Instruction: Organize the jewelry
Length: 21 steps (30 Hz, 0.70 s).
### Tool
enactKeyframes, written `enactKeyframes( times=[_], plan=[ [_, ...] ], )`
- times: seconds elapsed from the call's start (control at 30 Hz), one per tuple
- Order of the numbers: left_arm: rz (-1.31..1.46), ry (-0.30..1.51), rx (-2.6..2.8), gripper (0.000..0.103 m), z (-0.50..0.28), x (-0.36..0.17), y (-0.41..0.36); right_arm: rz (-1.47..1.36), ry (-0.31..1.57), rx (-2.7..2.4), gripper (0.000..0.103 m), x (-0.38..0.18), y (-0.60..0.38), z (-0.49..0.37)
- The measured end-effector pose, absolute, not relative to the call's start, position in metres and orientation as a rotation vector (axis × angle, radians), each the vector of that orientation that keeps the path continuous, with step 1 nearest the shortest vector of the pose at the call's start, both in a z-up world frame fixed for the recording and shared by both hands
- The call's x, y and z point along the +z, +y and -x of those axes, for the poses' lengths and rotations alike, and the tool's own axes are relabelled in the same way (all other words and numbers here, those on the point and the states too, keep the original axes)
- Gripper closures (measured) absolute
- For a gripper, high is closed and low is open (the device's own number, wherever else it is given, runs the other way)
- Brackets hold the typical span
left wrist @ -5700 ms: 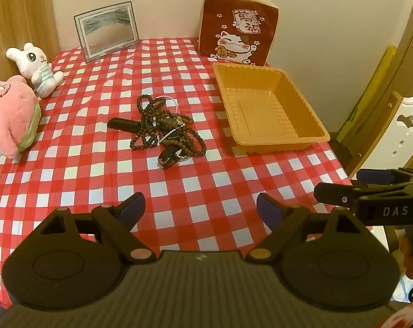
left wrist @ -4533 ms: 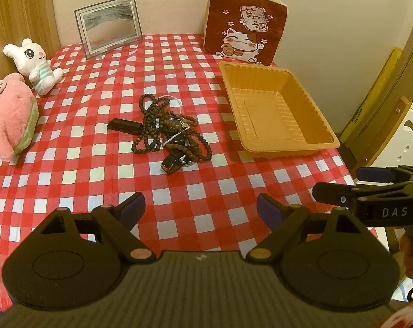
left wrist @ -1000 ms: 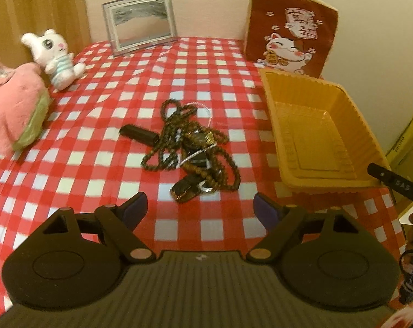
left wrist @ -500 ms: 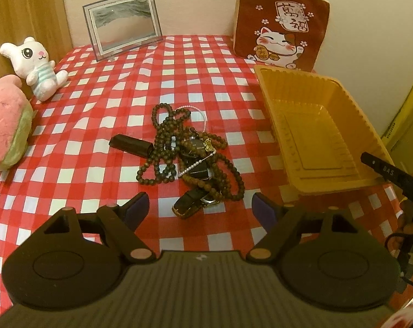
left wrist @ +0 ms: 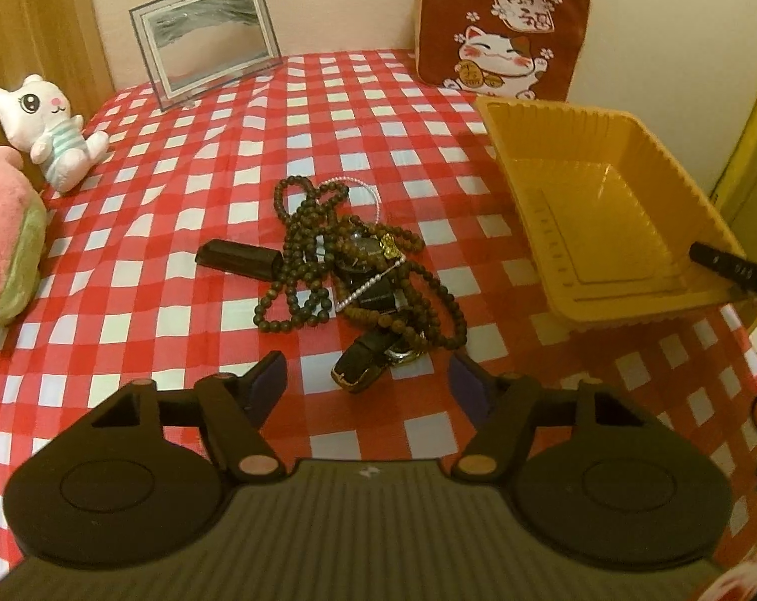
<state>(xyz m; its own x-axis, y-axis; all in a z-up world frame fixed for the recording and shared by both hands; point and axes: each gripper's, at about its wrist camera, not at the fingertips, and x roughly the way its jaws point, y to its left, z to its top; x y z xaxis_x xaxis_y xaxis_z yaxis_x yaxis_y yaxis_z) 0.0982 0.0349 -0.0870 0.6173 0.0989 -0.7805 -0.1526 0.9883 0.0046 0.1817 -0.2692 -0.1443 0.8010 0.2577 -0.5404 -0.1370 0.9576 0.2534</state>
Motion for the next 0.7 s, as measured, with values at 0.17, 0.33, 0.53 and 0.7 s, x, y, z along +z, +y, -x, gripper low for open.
enactKeyframes(
  times=[0.17,0.33,0.53,0.7],
  plan=[
    [0.021,0.910,0.123,0.041,-0.099,-0.098,0.037,-0.178,0.612,0.230,0.100,-0.136,-0.275,-0.174],
    [-0.031,0.906,0.091,0.044,-0.099,-0.105,0.037,-0.174,0.624,0.228,0.100,-0.129,-0.282,-0.166],
    [-0.064,0.904,0.057,0.057,-0.113,-0.114,0.037,-0.174,0.631,0.217,0.100,-0.125,-0.285,-0.158],
    [-0.070,0.919,0.028,0.073,-0.120,-0.121,0.037,-0.170,0.637,0.216,0.099,-0.121,-0.289,-0.154]
  ],
)
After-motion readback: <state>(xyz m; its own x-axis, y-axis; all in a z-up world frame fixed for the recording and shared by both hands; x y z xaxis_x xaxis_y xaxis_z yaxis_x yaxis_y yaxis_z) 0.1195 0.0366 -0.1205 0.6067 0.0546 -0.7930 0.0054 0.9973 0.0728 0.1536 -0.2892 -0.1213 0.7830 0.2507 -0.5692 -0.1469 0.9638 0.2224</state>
